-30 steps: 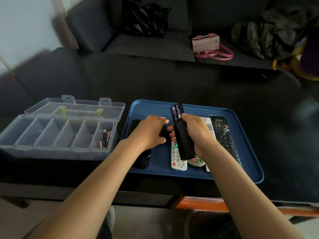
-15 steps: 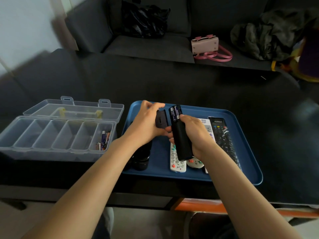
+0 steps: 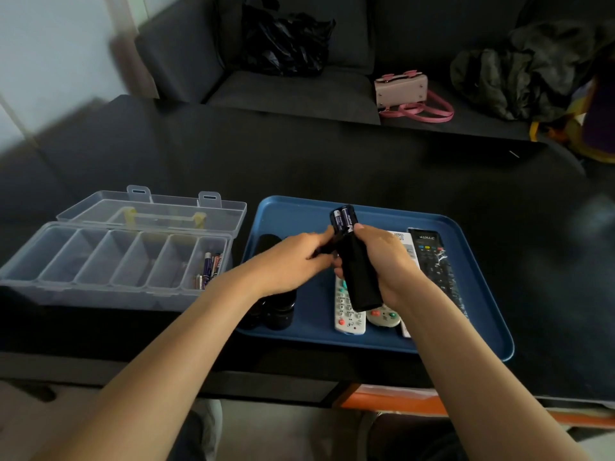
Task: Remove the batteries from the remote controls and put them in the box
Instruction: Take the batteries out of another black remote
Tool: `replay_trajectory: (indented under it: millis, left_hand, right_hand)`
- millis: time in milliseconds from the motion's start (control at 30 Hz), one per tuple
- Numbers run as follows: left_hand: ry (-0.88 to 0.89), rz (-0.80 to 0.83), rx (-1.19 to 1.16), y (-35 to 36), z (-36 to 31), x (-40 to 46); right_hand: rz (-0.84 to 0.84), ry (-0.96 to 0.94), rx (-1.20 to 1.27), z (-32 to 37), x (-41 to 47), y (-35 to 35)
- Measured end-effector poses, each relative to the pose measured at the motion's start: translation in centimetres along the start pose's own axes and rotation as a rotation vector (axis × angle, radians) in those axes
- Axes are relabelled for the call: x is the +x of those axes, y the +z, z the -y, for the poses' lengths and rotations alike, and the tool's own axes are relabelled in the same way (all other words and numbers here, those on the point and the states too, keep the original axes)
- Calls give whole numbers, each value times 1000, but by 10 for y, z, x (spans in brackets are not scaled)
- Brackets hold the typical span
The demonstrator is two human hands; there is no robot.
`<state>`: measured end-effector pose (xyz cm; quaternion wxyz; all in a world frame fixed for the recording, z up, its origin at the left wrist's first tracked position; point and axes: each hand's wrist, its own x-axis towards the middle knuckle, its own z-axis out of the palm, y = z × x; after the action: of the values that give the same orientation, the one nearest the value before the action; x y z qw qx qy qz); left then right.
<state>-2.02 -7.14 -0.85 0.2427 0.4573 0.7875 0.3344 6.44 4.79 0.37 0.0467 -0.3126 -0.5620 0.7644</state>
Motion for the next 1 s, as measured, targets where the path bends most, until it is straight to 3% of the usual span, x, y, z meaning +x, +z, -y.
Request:
replay_trajectory:
  millis: [67, 200, 267, 633, 1000]
  left_hand:
    - [22, -53, 5, -6, 4, -3]
    - [87, -351, 159, -15, 13, -6]
    - [137, -397, 227, -16, 18, -6]
    - [192, -264, 490, -16, 20, -9]
    - [192, -237, 383, -14, 14, -8]
  right_hand:
    - [31, -35, -97, -1, 0, -2]
    - [82, -81, -335, 4, 0, -10]
    - [126, -72, -408, 5, 0, -11]
    - [85, -87, -645, 10, -2, -6]
    - [164, -143, -673, 6, -3, -3]
